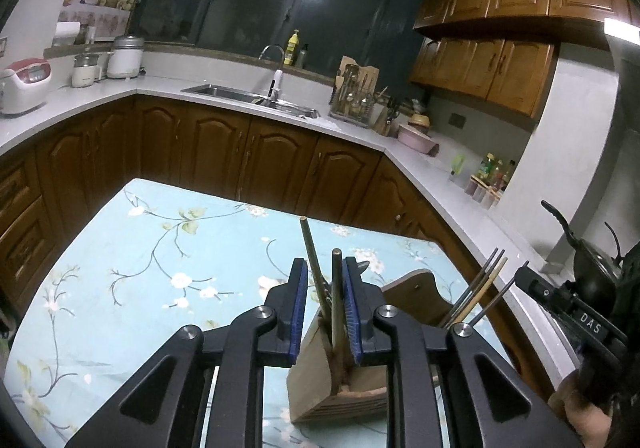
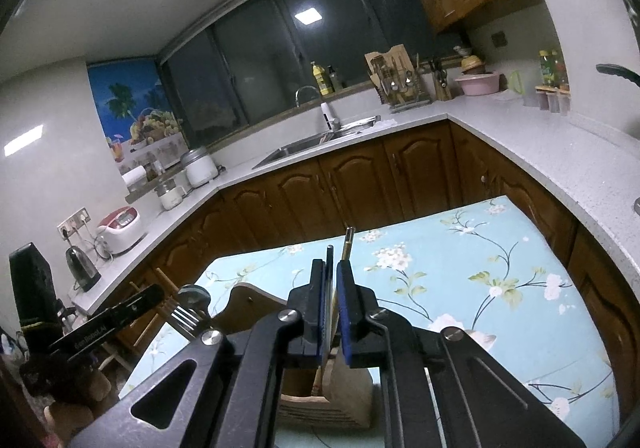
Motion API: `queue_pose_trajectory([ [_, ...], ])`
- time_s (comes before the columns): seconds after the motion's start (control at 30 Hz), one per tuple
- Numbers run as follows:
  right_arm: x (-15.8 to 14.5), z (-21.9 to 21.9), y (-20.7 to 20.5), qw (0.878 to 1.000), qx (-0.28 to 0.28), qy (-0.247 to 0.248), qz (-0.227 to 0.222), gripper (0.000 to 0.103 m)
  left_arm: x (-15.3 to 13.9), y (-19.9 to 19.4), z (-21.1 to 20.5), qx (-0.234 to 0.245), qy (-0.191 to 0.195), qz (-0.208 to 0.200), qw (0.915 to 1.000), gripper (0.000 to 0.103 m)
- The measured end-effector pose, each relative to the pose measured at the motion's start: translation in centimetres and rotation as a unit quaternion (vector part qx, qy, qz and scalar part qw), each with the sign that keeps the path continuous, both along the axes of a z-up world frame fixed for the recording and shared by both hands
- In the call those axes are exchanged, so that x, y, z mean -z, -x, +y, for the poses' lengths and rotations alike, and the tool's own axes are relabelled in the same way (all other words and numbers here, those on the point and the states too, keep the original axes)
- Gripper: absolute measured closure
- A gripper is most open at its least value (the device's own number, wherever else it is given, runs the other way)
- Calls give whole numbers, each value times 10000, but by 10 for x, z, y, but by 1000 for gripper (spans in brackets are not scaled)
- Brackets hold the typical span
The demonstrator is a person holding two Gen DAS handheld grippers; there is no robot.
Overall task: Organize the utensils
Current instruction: 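Lower both chopsticks into the holder and open both tools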
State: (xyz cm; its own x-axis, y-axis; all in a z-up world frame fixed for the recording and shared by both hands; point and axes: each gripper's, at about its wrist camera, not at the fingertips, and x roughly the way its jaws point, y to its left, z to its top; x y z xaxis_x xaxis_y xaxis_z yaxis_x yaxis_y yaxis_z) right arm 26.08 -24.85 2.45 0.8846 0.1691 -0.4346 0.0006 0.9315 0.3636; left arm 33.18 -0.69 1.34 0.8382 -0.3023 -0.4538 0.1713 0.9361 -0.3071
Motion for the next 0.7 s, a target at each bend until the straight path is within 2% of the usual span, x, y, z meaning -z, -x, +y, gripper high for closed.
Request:
queue_pose_trajectory([
  [0.17,1,1,-2,10000,4,-13,32,95,0,1,1,-5,1,6,10000,84],
  [0.33,3,-1,-4,10000,10,8,44,92,0,2,0,-27,-26,48,10000,75],
  [0.4,4,-3,-4,10000,41,10,61,87,0,1,1,-42,-37,52,10000,63],
  [0.43,4,-4,-4,10000,68,1,64,77,-1,2,1,-50,-38,34,10000,62],
  [0.47,5,-5,-3,9999,86,-25,57,62,-1,4,1,-61,-52,23,10000,59],
  [0.5,5,-5,-2,9999,78,-57,37,58,-1,3,0,-65,-70,26,10000,55],
  [0.63,6,-7,-2,9999,90,-87,24,57,-2,5,-1,-76,-91,44,9999,45],
  [0.7,5,-7,-1,9999,82,-93,36,57,-2,7,-1,-112,-114,62,9999,35],
])
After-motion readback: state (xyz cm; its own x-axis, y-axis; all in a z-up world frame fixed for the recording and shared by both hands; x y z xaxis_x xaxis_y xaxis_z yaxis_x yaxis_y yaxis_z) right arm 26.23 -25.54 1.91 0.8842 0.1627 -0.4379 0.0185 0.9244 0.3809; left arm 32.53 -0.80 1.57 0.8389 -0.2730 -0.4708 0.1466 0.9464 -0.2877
